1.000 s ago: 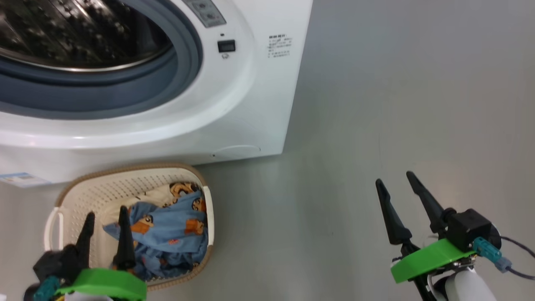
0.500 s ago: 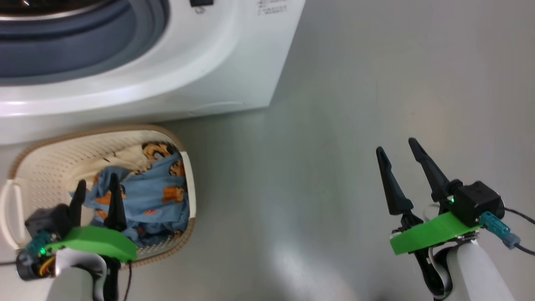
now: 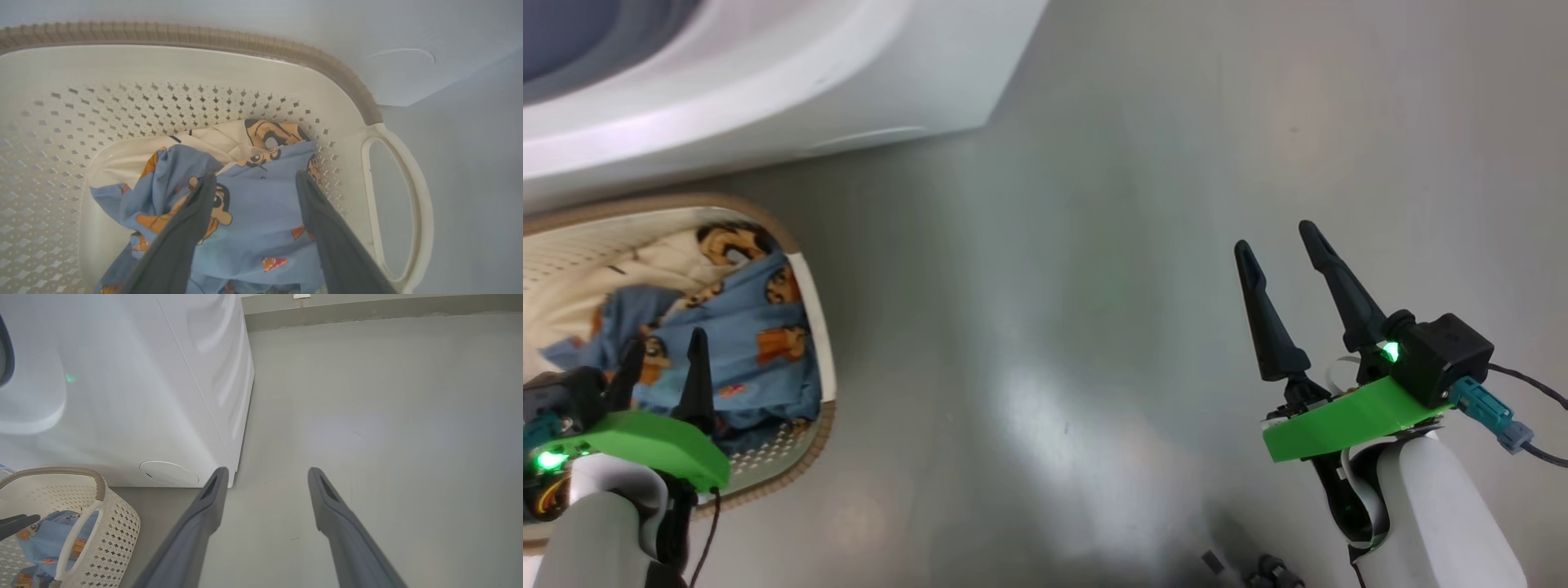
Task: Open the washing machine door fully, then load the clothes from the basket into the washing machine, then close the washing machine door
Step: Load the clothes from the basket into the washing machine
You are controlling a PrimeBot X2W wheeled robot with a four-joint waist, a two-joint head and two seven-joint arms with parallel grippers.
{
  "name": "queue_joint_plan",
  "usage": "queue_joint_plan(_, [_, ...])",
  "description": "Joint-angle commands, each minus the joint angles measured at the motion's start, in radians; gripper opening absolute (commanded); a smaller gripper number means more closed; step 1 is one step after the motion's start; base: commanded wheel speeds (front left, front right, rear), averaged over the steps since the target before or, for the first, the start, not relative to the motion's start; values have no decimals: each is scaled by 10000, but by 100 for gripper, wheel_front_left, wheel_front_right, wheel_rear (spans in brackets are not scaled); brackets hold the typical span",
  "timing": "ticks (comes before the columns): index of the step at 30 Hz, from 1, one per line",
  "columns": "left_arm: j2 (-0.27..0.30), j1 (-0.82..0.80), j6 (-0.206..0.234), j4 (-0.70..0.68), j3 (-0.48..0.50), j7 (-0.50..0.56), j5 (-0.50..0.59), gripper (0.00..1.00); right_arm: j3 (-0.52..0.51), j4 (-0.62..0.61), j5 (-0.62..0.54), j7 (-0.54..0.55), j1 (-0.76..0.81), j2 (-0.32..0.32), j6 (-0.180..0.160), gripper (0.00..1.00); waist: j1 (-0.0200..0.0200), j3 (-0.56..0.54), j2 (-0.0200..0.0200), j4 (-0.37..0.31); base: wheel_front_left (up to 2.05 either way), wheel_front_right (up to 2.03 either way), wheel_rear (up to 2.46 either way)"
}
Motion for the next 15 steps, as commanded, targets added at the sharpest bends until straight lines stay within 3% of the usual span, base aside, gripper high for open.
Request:
queue_joint_plan(1, [380, 53, 39, 80, 257, -55, 51, 100, 274, -212, 54, -118, 120, 37, 16, 100, -2, 386, 0, -354, 0, 0, 0])
queue_joint_plan(15, [1251, -1567, 710, 2215, 42, 849, 308, 100, 510, -154, 295, -118, -162, 148, 16, 100, -2, 1038, 0, -759, 0, 0, 0])
